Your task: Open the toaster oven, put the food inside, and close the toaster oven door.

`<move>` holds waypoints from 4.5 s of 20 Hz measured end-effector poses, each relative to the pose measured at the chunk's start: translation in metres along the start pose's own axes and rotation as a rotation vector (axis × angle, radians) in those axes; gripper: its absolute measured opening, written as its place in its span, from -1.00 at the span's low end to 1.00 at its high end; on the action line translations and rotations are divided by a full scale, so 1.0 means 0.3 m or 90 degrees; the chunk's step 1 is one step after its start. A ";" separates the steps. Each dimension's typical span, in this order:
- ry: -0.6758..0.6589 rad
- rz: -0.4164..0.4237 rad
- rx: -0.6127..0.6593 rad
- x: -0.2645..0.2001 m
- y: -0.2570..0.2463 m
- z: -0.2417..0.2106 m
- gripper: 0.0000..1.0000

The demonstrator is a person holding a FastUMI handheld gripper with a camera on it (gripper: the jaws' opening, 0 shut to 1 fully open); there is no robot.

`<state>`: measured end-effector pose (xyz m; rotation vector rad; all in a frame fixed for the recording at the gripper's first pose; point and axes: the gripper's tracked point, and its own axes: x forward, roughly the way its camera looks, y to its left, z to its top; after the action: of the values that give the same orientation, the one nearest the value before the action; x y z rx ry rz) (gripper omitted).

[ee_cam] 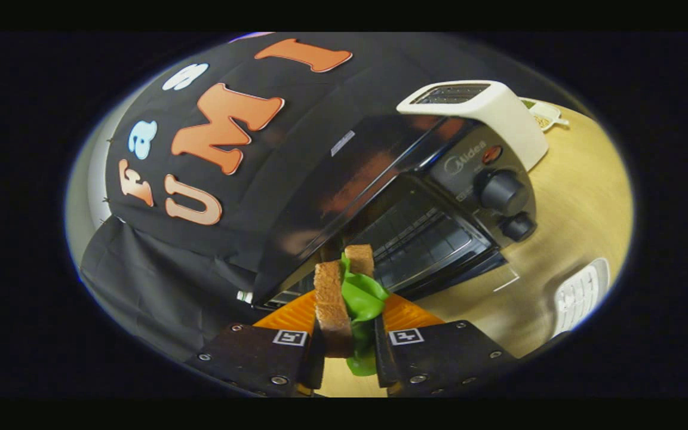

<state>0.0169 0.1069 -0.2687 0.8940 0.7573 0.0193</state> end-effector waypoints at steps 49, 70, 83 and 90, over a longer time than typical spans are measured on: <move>0.004 -0.192 -0.235 0.054 -0.133 -0.023 0.90; 0.214 -0.179 -0.456 -0.394 -0.303 -0.374 0.96; 0.254 -0.272 -0.497 -0.272 -0.451 -0.520 0.91; 0.225 -0.256 -0.498 -0.267 -0.362 -0.470 0.92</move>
<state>-0.1589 0.1097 -0.3533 -0.0193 1.1369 0.1115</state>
